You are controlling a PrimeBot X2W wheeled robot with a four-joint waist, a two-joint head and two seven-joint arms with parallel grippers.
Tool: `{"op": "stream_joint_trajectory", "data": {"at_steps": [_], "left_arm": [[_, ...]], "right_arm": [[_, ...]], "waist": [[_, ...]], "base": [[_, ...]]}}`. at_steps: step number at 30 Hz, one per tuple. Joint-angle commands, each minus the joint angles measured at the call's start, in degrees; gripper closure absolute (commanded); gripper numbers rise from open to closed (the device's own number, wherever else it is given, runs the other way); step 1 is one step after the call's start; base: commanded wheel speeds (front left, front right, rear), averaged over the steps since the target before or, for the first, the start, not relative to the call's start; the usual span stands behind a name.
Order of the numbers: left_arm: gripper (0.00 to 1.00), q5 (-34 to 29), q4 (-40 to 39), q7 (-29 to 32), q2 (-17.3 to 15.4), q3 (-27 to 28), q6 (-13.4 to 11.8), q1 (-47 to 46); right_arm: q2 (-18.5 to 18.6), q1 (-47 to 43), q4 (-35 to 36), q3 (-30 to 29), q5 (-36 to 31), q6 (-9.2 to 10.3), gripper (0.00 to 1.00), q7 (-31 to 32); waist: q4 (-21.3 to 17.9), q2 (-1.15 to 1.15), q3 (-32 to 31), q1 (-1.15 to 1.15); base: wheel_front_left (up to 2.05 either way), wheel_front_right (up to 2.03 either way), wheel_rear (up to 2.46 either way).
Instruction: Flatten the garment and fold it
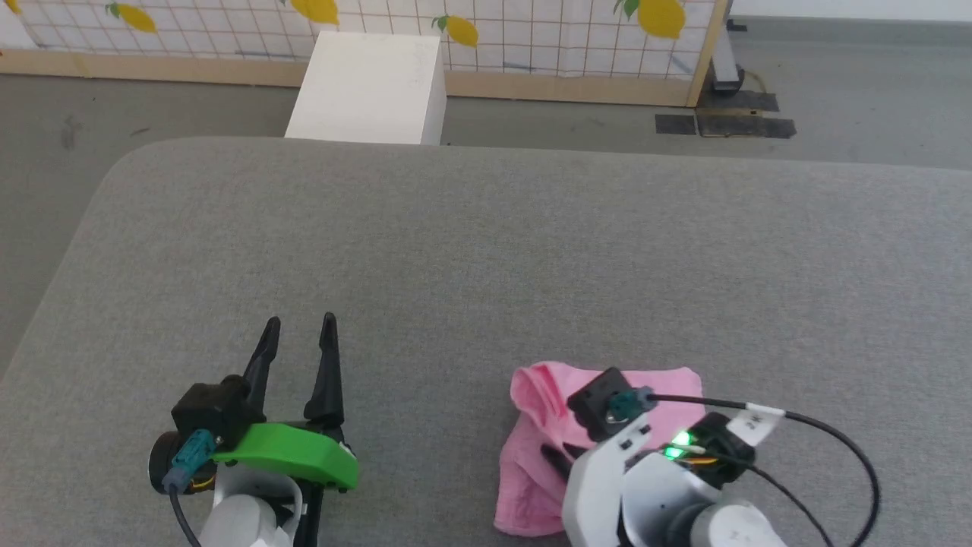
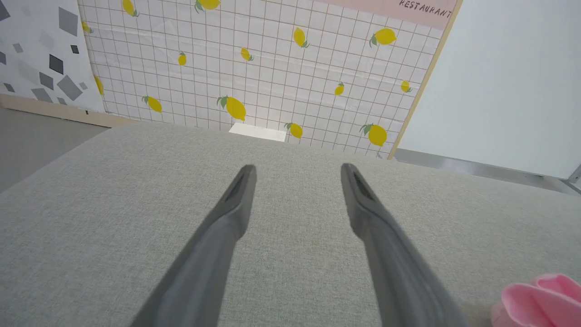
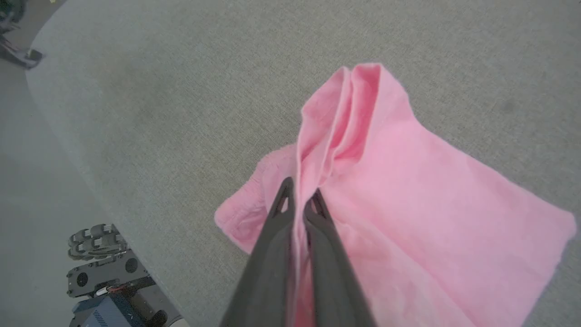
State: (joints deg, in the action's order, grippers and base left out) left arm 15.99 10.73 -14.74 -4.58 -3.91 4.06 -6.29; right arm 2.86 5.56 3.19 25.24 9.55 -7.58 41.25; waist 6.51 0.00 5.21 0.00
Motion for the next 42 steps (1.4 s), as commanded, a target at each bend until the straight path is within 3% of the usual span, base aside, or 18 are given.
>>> {"op": "stream_joint_trajectory", "data": {"at_steps": [1, 2, 3, 7, 9, 12, 17, 20, 23, 26, 35, 36, 37, 38, 42], "left_arm": [[0.00, -0.51, 0.25, -0.26, 0.38, 0.12, 0.40, -0.92], [0.00, -0.54, 0.37, -0.26, 0.47, 0.12, 0.50, -1.04], [0.00, -0.59, 0.45, -0.26, 0.53, 0.15, 0.56, -1.11], [0.00, -0.75, 0.74, -0.26, 0.73, 0.60, 0.74, -1.10], [0.00, -0.92, 0.86, -0.26, 0.86, 0.98, 0.82, -0.85], [0.00, -1.11, 0.85, -0.26, 0.94, 1.36, 0.87, -0.69], [0.00, -1.48, 0.31, -0.26, 1.09, 1.70, 1.09, -0.41], [0.00, -1.61, 0.04, -0.26, 1.17, 1.92, 1.19, 0.00], [0.00, -1.73, -0.14, -0.26, 1.24, 2.10, 1.30, 0.25], [0.00, -1.80, -0.27, -0.26, 1.29, 2.33, 1.43, 0.32], [0.00, -1.97, 0.01, -0.26, 1.45, 1.80, 1.94, -0.09], [0.00, -1.93, 0.09, -0.26, 1.47, 1.76, 1.98, -0.09], [0.00, -1.88, 0.14, -0.26, 1.48, 1.76, 2.01, -0.09], [0.00, -1.82, 0.17, -0.26, 1.50, 1.84, 2.03, -0.08], [0.00, -1.77, -0.04, -0.26, 1.54, 2.32, 2.01, -0.01]], "right_arm": [[0.02, 1.60, -1.87, 1.08, 1.16, 0.09, 1.00, -0.76], [0.02, 2.30, -3.11, 1.91, 1.72, 0.09, 0.70, -1.40], [0.02, 2.62, -3.93, 2.51, 2.68, 0.09, 0.00, -1.84], [0.02, 3.22, -5.07, 3.67, 8.36, 0.09, 0.00, -4.45], [0.02, 3.29, -2.95, 3.22, 14.23, 0.09, 0.00, -9.16], [0.02, 3.39, 0.12, 1.06, 16.89, 0.09, 0.00, -16.20], [0.02, -0.71, 2.98, -10.09, 15.30, 0.09, 0.00, -27.59], [0.02, -4.50, 2.31, -17.16, 15.05, 0.09, 0.00, -30.57], [0.02, -8.04, -0.84, -22.84, 15.08, 0.09, 0.00, -30.40], [0.02, -9.65, -4.43, -24.63, 16.00, 0.09, 0.00, -28.63], [0.02, -8.80, -14.58, -20.39, 19.31, 0.09, 0.00, -18.39], [0.02, -8.46, -14.67, -19.72, 19.14, 0.09, 0.40, -17.33], [0.02, -8.18, -14.52, -19.29, 18.79, 0.09, 0.58, -16.72], [0.02, -7.72, -14.03, -18.78, 17.96, 0.09, 1.00, -16.22], [0.02, -5.16, -10.90, -17.25, 11.26, 0.09, 1.00, -14.84]], "waist": [[0.80, 0.00, 0.74, 0.00], [1.03, 0.00, 0.92, 0.00], [1.13, 0.00, 0.99, 0.00], [1.15, 0.00, 1.12, 0.00], [0.80, 0.00, 0.91, 0.00], [0.19, 0.00, 0.55, 0.00], [-0.87, 0.00, -0.14, 0.00], [-1.44, 0.00, -0.42, 0.00], [-1.88, 0.00, -0.52, 0.00], [-2.20, 0.00, -0.44, 0.00], [-0.45, 0.00, 0.28, 0.00], [-0.16, 0.00, 0.32, 0.00], [0.06, 0.00, 0.36, 0.00], [0.23, 0.00, 0.40, 0.00], [0.16, 0.00, 0.69, 0.00]], "base": [[0.00, 0.00, 0.00], [0.00, 0.00, 0.00], [0.00, 0.00, 0.00], [0.00, 0.00, 0.00], [0.00, 0.00, 0.00], [0.00, 0.00, 0.00], [0.00, 0.00, 0.00], [0.00, 0.00, 0.00], [0.00, 0.00, 0.00], [0.00, 0.00, 0.00], [0.00, 0.00, 0.00], [0.00, 0.00, 0.00], [0.00, 0.00, 0.00], [0.00, 0.00, 0.00], [0.00, 0.00, 0.00]]}}
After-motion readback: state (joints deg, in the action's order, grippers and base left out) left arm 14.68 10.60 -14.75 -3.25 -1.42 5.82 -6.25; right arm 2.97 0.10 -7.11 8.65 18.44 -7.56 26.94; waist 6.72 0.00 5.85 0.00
